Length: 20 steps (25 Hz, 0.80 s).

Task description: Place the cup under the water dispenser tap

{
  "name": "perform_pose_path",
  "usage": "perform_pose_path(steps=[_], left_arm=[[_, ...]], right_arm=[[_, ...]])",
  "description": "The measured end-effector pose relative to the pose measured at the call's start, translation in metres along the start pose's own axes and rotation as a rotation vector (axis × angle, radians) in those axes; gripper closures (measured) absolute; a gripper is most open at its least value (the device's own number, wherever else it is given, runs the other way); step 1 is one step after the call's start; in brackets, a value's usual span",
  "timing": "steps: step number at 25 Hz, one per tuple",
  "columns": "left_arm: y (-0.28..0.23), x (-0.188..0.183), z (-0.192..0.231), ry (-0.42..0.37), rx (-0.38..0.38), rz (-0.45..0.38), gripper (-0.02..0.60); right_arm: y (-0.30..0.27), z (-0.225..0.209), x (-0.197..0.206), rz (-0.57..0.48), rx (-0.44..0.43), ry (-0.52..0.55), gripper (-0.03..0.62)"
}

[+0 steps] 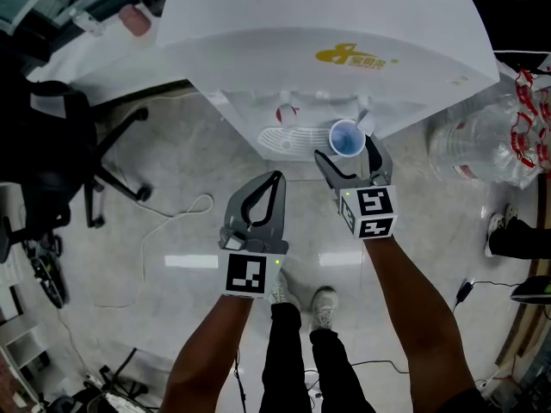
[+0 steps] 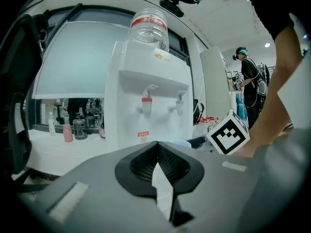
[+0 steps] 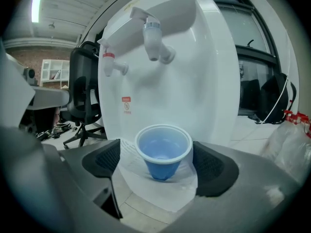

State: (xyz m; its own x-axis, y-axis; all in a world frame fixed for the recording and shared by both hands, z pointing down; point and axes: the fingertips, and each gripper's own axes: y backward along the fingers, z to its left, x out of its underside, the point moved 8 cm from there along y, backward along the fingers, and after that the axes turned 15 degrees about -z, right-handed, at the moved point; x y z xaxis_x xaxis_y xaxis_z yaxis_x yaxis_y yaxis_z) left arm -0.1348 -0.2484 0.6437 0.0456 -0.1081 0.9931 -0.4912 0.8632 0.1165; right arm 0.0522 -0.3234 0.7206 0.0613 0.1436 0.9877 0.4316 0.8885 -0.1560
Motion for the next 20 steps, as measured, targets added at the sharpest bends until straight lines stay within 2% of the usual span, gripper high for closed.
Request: perform_pose_path(steps=[4, 8, 13, 16, 20], left_arm=[[0.002, -0.001, 0.001, 0.006, -0.012, -0.002, 0.565], [0.007, -0.003, 0.003, 0.002, -0.018, 0.007, 0.565], [0.013, -0.012, 0.000, -0.008, -0.028, -0.011, 0.565], [0.020, -0.023, -0.004, 0.001, -0.057, -0.027, 0.565], [0.039, -0.044, -0.005, -0.010, -0.092, -0.042, 0.565]], right_arm=[[0.007, 0.003, 0.006, 0.017, 0.003, -0.019, 0.084], [0.023, 0.008, 0.002, 0.023, -0.013, -0.017, 0.080], [0.047, 0.021, -0.024, -0.018, -0.072, 0.016, 0.093], [0.069, 0.032, -0.045, -0.057, -0.101, 0.026, 0.176], [0.100, 0.053, -0.072, -0.100, -0.136, 0.068, 0.330]])
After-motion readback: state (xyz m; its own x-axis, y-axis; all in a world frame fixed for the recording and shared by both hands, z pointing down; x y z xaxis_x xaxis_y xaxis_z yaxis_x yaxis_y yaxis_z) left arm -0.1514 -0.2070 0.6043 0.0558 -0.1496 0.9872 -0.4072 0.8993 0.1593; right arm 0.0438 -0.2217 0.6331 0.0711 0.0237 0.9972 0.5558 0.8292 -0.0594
